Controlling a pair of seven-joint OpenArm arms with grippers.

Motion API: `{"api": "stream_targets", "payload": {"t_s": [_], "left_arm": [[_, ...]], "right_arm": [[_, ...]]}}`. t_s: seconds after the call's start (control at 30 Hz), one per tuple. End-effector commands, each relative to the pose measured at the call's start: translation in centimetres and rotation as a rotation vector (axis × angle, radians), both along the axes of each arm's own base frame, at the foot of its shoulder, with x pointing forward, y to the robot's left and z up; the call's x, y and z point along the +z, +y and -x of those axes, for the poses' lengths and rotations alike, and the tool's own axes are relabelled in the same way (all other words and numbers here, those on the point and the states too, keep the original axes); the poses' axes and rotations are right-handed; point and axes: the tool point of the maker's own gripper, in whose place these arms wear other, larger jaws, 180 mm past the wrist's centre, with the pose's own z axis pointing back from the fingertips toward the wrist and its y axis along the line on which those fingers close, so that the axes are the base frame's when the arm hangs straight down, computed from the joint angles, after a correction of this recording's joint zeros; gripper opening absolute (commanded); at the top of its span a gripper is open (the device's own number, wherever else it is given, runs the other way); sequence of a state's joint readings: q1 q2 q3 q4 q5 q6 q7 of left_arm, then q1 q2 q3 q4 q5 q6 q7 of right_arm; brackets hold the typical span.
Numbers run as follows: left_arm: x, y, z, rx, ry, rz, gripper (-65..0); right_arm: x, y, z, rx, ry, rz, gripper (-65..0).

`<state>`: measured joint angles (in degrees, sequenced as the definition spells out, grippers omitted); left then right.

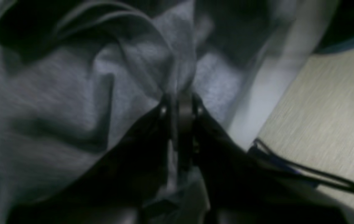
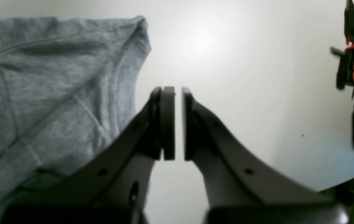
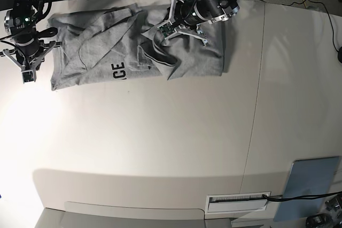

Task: Fold the T-shirt properly
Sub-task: 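Pinch and tuck the folded fabric flat with the left gripper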

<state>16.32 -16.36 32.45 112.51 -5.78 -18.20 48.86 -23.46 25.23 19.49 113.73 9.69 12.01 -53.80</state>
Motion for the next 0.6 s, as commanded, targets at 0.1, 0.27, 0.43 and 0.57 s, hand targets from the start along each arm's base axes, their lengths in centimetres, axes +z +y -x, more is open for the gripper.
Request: {"api": "stream_targets", "payload": {"t_s": [0.1,0.27,0.43,0.57], "left_arm": [[2.0,-1.2,-0.3,0.014,-0.002,0.096,-64.6],[2.2,-0.9,-1.6,0.064,-0.003,0.093,-64.5],[2.1,-0.3,-2.4,0.055,-0.008,0.042,-63.4],[1.9,-0.5,-1.7,0.007,-0.003,0.033,-59.7]], "right_arm": [[1.3,-0.3,-0.7,0.012,-0.039,0.027,-60.8],[1.3,-0.3,-0.7,0.011,-0.037,0.027,-60.8],[1.2,-0.4,-0.6,0.007,-0.03,0.027,-60.8],[1.2,-0.4,-0.5,0.006,-0.028,0.027,-60.8]]}}
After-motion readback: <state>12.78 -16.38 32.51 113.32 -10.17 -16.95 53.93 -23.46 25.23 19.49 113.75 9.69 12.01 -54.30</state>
